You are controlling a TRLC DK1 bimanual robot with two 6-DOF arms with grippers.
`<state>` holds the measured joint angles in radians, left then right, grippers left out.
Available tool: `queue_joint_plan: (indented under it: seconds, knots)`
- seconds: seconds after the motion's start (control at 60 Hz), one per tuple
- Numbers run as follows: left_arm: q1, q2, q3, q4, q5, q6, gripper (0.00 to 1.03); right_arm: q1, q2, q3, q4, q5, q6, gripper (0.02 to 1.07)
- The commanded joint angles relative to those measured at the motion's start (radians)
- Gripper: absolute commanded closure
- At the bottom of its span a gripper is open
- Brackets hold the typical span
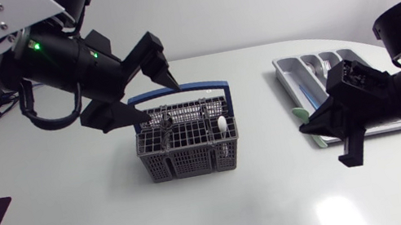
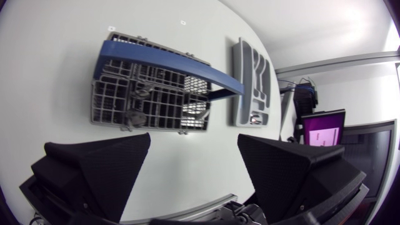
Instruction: Unload the cutlery basket into the drawer organizer.
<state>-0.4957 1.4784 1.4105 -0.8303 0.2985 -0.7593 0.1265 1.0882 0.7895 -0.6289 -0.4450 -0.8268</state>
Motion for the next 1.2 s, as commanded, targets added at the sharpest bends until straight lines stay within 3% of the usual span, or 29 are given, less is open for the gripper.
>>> queue_joint_plan:
  seconds: [0.0,0.267,0.633,0.933,1.183]
  knots:
    - [-0.017,-0.006,-0.038,-0.009,-0.07,0.061,0.05,-0.062,0.015,-0.022,-0.022,-0.003,-0.133,1.01]
    - [-0.106,-0.015,-0.079,-0.036,-0.309,0.19,0.05,-0.248,0.091,0.02,-0.063,0.034,-0.431,1.01]
    - [-0.221,0.025,-0.09,-0.046,-0.544,0.29,0.06,-0.484,0.326,0.151,-0.012,0.141,-0.802,1.01]
    - [-0.265,0.046,-0.074,-0.075,-0.544,0.373,0.06,-0.614,0.619,0.294,0.136,0.255,-0.973,1.01]
    - [-0.31,0.082,-0.048,-0.132,-0.544,0.428,0.06,-0.623,0.748,0.301,0.259,0.333,-1.042,1.01]
